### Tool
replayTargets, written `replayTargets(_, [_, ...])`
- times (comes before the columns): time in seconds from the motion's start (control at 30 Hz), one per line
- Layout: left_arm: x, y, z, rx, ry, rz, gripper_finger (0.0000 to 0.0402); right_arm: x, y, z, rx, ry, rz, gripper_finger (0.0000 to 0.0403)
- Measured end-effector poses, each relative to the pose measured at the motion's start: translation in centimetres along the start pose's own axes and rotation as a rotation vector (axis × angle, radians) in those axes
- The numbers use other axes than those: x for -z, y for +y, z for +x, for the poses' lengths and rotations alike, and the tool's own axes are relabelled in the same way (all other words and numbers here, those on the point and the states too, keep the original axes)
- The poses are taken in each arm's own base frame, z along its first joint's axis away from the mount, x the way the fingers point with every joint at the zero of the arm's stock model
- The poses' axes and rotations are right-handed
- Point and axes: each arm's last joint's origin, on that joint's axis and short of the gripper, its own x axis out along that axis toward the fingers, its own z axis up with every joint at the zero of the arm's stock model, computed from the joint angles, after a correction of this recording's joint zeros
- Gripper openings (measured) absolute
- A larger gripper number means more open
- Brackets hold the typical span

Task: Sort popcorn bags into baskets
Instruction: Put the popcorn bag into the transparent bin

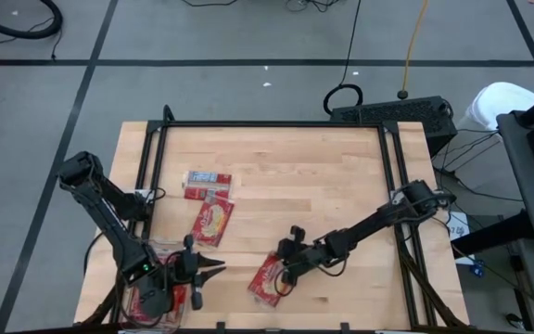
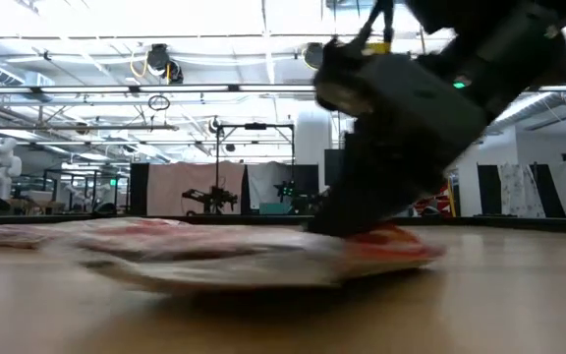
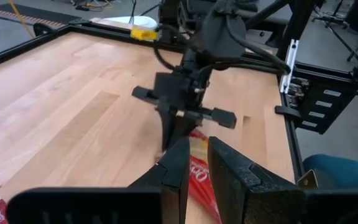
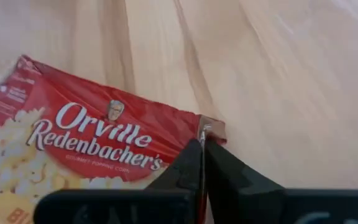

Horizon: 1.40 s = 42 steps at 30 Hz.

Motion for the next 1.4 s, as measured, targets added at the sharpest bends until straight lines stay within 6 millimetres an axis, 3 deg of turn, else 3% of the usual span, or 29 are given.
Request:
replayTargets(0.17, [0.0, 0.2, 0.8, -0.027, -0.003, -0.014, 0.0062, -0.3, -0.2, -2.3, 0.032, -0.051, -0.03, 0.0003])
replayTargets(0.43, [1.8, 0.8, 4.3, -0.129, 0.035, 0.019, 0.0062, -0.9, -0.4, -6.2, 0.103, -0.206, -0.038, 0.0001])
replayTargets(0.67, [0.8, 1.1, 7.3, -0.085, 0.028, -0.022, 0.0063, -1.7, 0.2, -9.4, 0.181, -0.354, -0.086, 0.0])
replayTargets(0.9, [-0.7, 0.9, 8.3, 0.023, -0.008, 0.013, 0.0068, -2.2, 0.6, -11.2, 0.198, -0.415, -0.117, 0.0])
replayTargets(1.0, [-0.8, 1.1, 8.6, 0.019, -0.011, 0.023, 0.0095, -2.3, 0.6, -11.3, 0.198, -0.418, -0.122, 0.0])
replayTargets(1.13, [0.4, 1.1, 9.9, 0.003, 0.008, 0.041, 0.0162, -2.4, 0.6, -11.3, 0.193, -0.426, -0.124, 0.0])
replayTargets(1.4, [1.8, 2.8, 14.5, -0.042, 0.005, -0.036, 0.028, -2.9, 1.1, -11.6, 0.164, -0.471, -0.138, 0.0])
